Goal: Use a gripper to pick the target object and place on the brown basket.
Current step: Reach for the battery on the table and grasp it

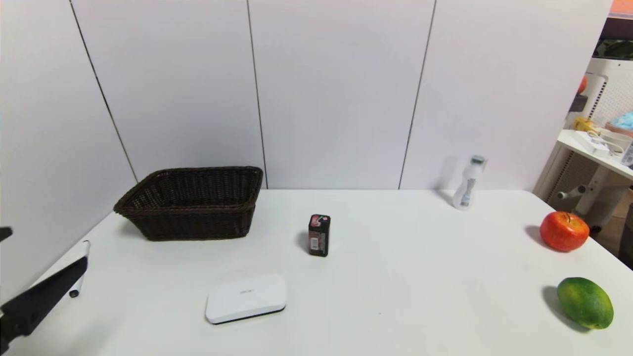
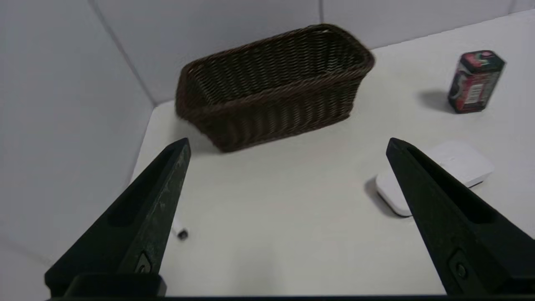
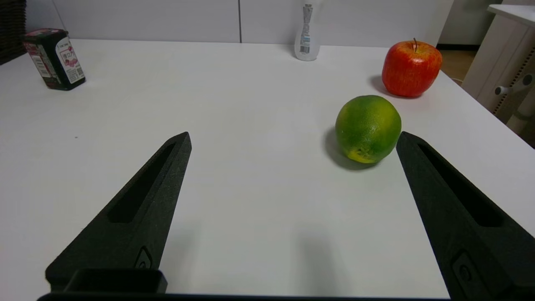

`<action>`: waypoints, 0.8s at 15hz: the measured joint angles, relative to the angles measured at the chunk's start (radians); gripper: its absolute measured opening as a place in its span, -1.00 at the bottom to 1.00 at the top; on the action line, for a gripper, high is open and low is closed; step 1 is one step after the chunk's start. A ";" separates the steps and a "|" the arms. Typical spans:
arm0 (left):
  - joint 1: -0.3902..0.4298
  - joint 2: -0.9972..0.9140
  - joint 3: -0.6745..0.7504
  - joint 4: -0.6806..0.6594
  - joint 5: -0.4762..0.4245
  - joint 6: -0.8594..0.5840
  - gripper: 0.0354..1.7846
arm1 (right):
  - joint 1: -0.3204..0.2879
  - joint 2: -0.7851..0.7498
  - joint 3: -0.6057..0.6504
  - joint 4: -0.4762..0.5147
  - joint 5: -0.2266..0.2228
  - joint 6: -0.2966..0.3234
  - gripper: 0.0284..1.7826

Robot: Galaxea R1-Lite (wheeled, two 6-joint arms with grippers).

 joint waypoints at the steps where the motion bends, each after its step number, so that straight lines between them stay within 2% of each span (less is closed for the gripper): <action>1: -0.048 0.093 -0.066 -0.007 -0.020 0.024 0.89 | 0.000 0.000 0.000 0.000 0.000 0.000 0.90; 7: -0.328 0.620 -0.428 -0.024 -0.073 0.072 0.89 | 0.000 0.000 0.000 0.000 0.000 0.000 0.90; 10: -0.404 0.827 -0.549 -0.041 -0.147 0.083 0.89 | 0.000 0.000 0.000 0.000 0.000 0.000 0.90; 12: -0.422 0.928 -0.581 -0.067 -0.252 0.115 0.89 | 0.000 0.000 0.000 0.000 0.000 0.001 0.90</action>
